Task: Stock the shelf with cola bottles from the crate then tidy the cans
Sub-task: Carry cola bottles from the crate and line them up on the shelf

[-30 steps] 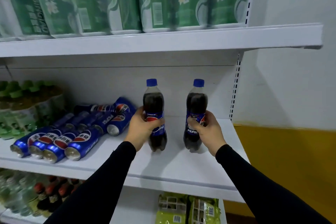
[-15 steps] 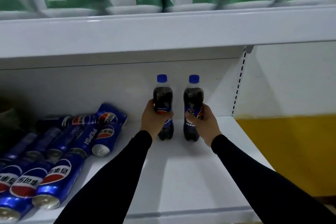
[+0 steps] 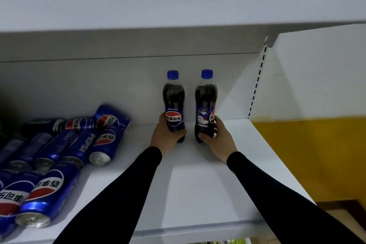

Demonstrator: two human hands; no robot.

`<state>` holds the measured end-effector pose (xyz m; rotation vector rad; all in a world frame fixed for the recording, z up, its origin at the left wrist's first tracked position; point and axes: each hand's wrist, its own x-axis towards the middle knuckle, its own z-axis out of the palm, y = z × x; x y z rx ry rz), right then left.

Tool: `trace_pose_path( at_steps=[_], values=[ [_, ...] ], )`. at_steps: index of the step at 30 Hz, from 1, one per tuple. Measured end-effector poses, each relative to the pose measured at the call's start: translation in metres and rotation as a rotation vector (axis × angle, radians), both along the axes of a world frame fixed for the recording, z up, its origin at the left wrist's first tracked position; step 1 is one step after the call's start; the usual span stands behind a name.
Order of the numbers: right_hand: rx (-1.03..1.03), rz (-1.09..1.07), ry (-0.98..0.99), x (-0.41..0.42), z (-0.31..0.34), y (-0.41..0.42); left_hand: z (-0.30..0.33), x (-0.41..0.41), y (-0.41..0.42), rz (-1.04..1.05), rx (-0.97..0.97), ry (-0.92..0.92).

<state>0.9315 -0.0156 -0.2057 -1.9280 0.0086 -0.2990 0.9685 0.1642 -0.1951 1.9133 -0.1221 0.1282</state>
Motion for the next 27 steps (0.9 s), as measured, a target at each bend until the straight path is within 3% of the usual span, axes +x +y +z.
trace_pose_path(
  at_steps=[27],
  values=[
    [-0.082, -0.075, -0.004, 0.058, -0.002, 0.017, -0.006, 0.043, -0.012, 0.037, 0.088, 0.048]
  ],
)
